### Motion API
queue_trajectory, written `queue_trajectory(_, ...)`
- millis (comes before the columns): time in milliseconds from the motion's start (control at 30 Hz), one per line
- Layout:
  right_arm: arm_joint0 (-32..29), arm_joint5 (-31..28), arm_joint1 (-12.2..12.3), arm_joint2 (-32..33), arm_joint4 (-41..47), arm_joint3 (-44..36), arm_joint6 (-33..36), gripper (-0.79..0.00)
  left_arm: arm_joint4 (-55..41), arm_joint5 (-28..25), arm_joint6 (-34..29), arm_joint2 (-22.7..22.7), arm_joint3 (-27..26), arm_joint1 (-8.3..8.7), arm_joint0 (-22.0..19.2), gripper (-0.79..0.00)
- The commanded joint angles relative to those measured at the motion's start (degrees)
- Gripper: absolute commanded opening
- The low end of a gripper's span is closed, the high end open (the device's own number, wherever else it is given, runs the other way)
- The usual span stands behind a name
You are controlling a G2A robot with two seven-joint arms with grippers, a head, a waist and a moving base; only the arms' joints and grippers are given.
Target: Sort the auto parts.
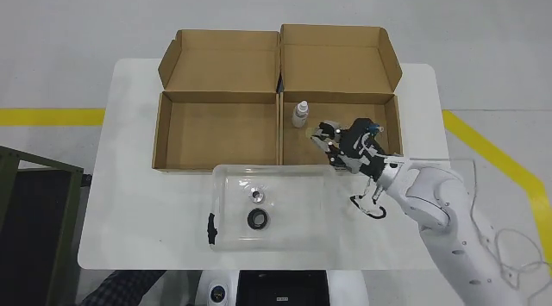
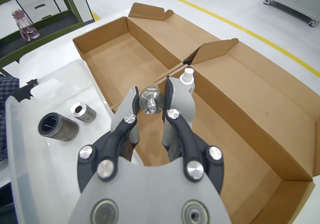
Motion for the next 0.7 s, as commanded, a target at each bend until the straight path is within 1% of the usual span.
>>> queue_trajectory(0, 1.65, 1.06, -0.16, -0.94, -1.13, 1.21, 1.76, -0.785, 0.0, 0.0, 0.0, 0.0, 0.0, 0.0, 0.0, 0.0)
queue_trajectory(233, 6.24, 4.36, -0.7, -3.55, -5.1, 4.43, 6.54, -0.785, 0.0, 0.0, 0.0, 0.0, 0.0, 0.0, 0.0, 0.0)
queue_trajectory(400, 8.95, 4.37, -0.91, -5.08, -7.42, 6.49, 11.12, -0.785, 0.0, 0.0, 0.0, 0.0, 0.0, 0.0, 0.0, 0.0)
queue_trajectory(667, 13.06, 4.65, -1.45, -7.46, -9.37, 10.52, 16.05, -0.785, 0.0, 0.0, 0.0, 0.0, 0.0, 0.0, 0.0, 0.0)
